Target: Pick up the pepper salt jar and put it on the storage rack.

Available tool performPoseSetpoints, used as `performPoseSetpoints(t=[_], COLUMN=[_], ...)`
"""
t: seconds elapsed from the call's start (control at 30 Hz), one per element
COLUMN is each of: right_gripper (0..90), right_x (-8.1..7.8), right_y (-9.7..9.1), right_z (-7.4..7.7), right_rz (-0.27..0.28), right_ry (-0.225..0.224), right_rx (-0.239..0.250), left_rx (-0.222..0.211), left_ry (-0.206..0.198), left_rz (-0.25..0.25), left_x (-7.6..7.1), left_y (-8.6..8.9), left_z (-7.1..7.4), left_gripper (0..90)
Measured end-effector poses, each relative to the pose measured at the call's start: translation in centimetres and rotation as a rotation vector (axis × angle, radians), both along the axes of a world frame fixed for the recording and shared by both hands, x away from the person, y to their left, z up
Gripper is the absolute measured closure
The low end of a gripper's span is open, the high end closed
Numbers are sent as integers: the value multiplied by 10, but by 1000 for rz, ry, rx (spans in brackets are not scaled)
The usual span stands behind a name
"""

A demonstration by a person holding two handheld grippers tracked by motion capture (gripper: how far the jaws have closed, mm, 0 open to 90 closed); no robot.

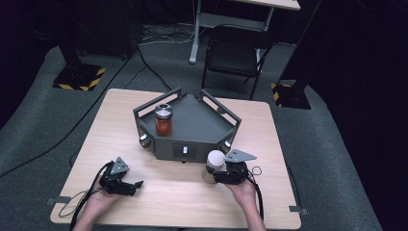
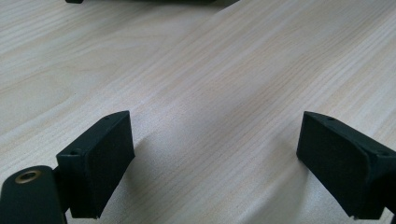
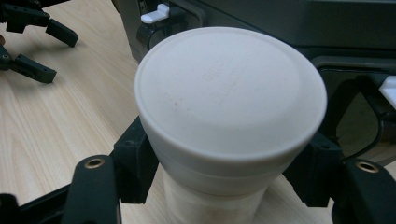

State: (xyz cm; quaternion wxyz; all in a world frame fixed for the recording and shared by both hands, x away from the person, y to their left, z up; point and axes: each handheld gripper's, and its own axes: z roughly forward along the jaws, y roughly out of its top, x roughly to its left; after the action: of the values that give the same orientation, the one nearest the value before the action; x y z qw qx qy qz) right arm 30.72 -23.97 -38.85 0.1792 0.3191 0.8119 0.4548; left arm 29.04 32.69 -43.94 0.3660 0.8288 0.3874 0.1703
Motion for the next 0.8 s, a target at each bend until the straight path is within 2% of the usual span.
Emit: performPoseSetpoints(t=[0.2,0.4,0.8], right_gripper=[344,344,345], right_x=[-3,-5,-7], right_y=[3,-2,-7], right_z=[3,10,35], right_rz=[-10,-11,-5], right_ry=[-7,-6,-19], right_rx=[-18,-13,-13], left_rx=[0,0,-1], left_ry=[0,0,0], left_rz=[0,0,0], left_x=[0,0,0], left_y=[0,0,0], left_z=[0,0,0], left_gripper=[104,104,104])
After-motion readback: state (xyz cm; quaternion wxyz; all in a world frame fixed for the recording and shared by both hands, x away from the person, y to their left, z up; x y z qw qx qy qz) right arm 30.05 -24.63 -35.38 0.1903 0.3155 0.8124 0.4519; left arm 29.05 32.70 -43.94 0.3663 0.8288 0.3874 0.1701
